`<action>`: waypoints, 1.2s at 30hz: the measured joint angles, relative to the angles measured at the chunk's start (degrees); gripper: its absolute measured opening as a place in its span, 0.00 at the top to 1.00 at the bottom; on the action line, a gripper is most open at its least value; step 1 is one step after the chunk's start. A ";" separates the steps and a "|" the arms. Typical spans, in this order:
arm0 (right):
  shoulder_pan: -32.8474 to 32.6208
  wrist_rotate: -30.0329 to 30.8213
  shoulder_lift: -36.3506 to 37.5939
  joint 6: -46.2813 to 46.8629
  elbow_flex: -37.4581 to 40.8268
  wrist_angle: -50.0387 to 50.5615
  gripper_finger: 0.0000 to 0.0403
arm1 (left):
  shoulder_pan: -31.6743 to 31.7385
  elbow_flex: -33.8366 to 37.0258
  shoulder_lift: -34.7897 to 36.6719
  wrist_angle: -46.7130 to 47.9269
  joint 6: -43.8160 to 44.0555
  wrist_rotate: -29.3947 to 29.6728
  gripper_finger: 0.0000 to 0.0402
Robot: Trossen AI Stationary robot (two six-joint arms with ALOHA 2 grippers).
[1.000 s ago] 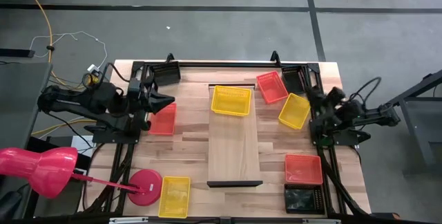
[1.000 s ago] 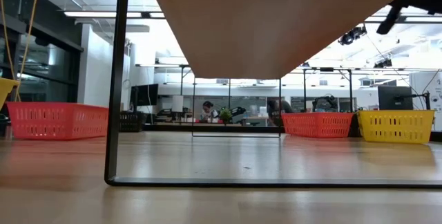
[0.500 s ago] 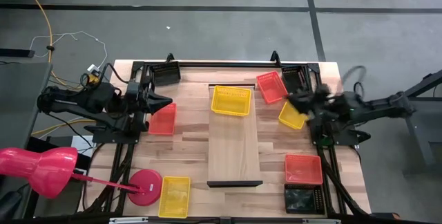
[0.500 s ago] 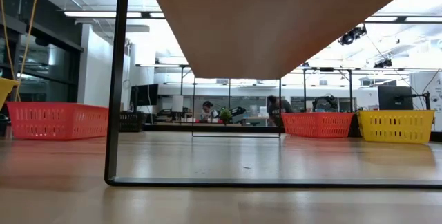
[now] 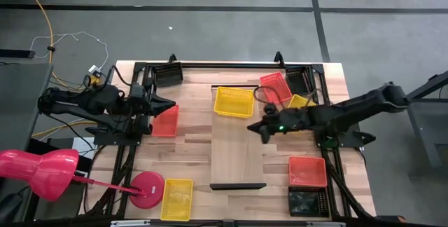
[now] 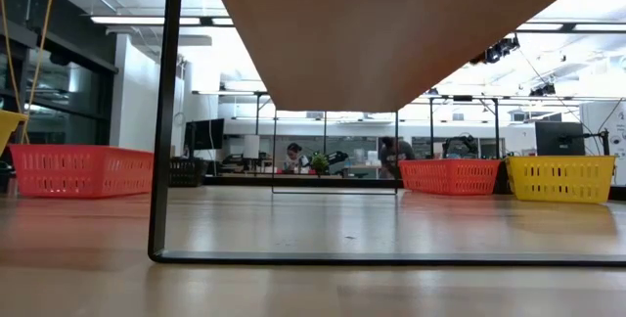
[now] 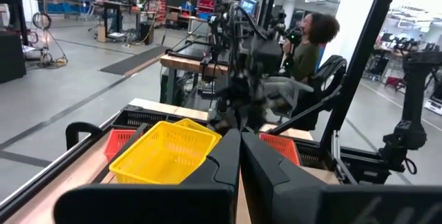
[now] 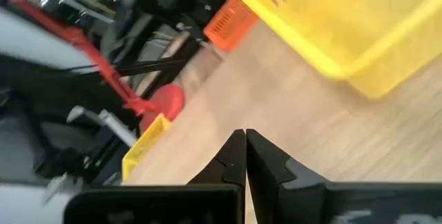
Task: Stack baskets on shelf by color
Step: Put the top left yellow bin on the shelf
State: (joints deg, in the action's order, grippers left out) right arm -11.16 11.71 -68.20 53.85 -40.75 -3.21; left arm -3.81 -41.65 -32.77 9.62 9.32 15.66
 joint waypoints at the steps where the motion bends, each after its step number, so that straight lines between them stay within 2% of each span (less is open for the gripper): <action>1: -0.38 0.93 -1.85 1.44 0.00 -1.92 1.00 | 0.00 0.00 0.00 0.07 0.00 0.02 1.00; 8: -1.66 11.38 -10.44 7.47 -0.07 -14.72 1.00 | 0.00 0.00 -0.04 0.20 -0.39 0.17 1.00; 16: -1.01 19.66 -12.48 11.91 -0.11 -15.44 1.00 | 0.00 0.00 -0.04 1.47 -0.55 0.20 1.00; 26: 3.54 20.56 -12.44 10.59 -0.11 -15.34 1.00 | 0.00 0.00 -0.04 2.78 -0.52 0.61 1.00; 36: 5.16 16.36 -12.36 10.12 -0.11 -16.01 1.00 | 0.00 0.00 -0.04 2.80 -0.44 0.61 1.00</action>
State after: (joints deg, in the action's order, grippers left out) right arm -6.00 28.07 -80.57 63.97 -40.86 -19.22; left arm -3.81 -41.65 -32.82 12.43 8.88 16.27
